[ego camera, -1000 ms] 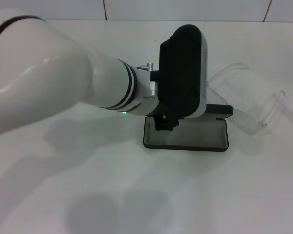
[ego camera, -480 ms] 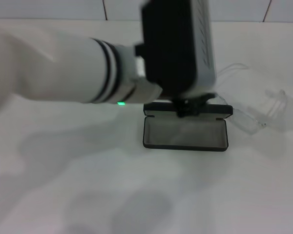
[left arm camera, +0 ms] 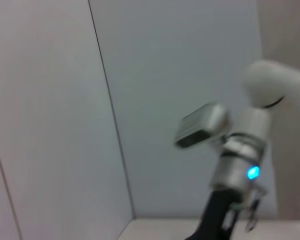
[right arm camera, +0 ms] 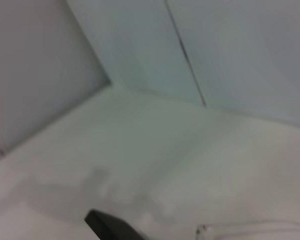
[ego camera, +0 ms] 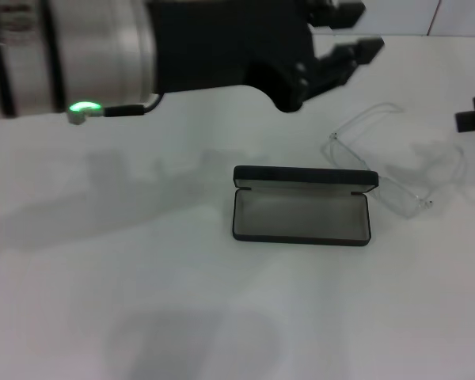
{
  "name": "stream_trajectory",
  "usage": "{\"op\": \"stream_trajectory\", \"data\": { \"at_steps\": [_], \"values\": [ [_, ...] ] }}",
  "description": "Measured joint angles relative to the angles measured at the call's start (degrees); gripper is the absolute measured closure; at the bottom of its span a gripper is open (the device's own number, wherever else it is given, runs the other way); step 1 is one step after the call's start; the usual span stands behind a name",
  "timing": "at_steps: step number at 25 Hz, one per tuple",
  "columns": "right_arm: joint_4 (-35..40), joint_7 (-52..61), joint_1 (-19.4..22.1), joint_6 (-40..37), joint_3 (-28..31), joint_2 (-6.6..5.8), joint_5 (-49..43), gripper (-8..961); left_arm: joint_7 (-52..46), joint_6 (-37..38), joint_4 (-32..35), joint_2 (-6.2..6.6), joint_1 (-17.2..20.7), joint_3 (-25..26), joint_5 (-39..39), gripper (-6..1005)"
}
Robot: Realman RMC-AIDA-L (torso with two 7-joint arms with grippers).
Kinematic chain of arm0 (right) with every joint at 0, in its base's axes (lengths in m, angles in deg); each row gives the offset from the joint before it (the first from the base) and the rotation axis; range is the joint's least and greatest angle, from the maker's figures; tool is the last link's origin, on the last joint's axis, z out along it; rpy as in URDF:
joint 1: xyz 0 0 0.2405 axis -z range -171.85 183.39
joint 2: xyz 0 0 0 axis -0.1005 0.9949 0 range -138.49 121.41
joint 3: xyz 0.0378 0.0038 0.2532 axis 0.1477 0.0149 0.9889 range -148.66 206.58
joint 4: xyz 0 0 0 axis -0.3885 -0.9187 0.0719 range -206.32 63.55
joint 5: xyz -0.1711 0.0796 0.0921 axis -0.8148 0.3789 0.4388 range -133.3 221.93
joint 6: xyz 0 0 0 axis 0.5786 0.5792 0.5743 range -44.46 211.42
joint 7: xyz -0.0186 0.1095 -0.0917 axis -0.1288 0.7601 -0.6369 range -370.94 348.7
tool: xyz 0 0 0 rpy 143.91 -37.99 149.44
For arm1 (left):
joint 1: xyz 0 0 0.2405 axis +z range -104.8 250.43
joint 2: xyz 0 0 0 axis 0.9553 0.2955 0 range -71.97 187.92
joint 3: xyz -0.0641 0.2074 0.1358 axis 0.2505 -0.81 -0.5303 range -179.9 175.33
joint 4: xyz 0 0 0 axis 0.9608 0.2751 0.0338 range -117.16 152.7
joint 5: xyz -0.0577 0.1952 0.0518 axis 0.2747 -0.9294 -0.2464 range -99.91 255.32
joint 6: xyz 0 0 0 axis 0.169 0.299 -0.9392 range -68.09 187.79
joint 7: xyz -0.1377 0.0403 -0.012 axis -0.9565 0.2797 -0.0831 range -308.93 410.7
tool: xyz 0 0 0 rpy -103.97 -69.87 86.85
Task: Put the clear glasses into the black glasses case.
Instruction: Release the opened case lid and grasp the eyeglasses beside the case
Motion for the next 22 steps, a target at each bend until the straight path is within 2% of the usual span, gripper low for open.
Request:
{"op": "stream_trajectory", "data": {
  "at_steps": [1, 3, 5, 13, 18, 22],
  "values": [
    [0.03, 1.53, -1.54, 0.29, -1.00, -0.30, -1.53, 189, 0.00, 0.00, 0.00, 0.00, 0.00, 0.00, 0.00, 682],
    [-0.02, 3.92, -4.12, 0.79, -2.44, -0.55, -4.33, 208, 2.01, 2.40, -3.26, 0.00, 0.33, 2.38, 5.25, 682],
    [-0.27, 6.38, -6.84, 1.54, -3.93, -0.34, -8.26, 227, 3.07, 3.14, -5.37, 0.00, 0.53, 3.01, 7.18, 682],
    [-4.68, 11.94, -17.46, 4.29, -9.90, 2.84, -18.84, 270, 7.20, 5.56, -8.78, 0.00, 2.84, 3.21, 10.68, 682],
    [-7.09, 15.26, -21.65, 6.22, -15.92, 3.89, -21.94, 281, 7.79, 6.56, -10.05, 0.00, 3.00, 3.27, 11.11, 682],
    [-9.65, 16.21, -24.62, 7.58, -17.07, 4.74, -24.64, 290, 7.93, 7.37, -10.74, -0.05, 3.17, 3.30, 11.45, 682]
  ]
}}
